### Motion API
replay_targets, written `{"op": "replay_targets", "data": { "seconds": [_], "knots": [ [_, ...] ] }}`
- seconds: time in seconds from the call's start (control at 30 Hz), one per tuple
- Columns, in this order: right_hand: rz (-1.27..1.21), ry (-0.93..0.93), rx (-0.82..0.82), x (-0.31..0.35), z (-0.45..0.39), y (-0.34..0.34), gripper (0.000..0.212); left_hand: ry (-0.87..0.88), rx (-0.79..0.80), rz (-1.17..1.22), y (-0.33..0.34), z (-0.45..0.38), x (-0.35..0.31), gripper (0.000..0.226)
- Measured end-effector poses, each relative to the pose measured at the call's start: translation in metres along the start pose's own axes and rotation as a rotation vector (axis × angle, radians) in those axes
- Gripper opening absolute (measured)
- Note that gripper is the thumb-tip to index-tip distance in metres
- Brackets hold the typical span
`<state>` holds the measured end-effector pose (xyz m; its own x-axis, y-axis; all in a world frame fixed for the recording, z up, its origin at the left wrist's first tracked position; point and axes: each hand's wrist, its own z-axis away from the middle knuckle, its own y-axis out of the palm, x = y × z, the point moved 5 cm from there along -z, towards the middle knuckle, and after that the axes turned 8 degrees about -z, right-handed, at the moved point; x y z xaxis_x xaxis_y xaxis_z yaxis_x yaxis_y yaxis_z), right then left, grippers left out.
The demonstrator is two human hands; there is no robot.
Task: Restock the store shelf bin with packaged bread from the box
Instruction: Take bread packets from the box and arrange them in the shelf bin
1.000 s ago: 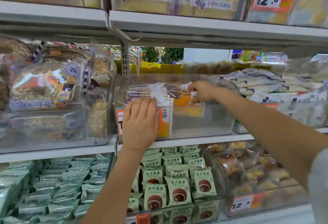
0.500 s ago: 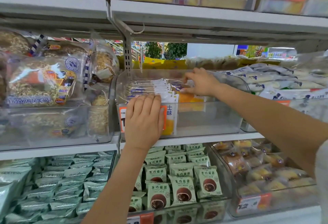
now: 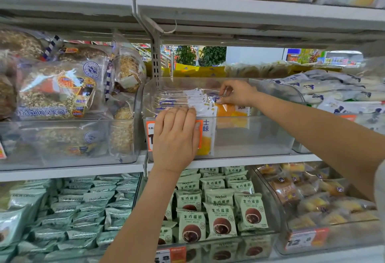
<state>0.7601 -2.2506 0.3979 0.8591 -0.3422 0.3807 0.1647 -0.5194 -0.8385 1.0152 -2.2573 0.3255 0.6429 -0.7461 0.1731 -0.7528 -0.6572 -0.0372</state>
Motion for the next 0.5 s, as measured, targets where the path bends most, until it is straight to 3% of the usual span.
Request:
{"op": "replay_targets", "data": {
  "seconds": [0.3, 0.5],
  "knots": [
    [-0.162, -0.017, -0.05, 0.002, 0.003, -0.002, 0.011, 0.002, 0.035, -0.007, 0.0, 0.0, 0.0, 0.039],
    [-0.458, -0.092, -0.362, 0.033, 0.057, -0.044, 0.015, -0.001, 0.108, 0.021, 0.001, 0.0, 0.0, 0.041]
  ]
}}
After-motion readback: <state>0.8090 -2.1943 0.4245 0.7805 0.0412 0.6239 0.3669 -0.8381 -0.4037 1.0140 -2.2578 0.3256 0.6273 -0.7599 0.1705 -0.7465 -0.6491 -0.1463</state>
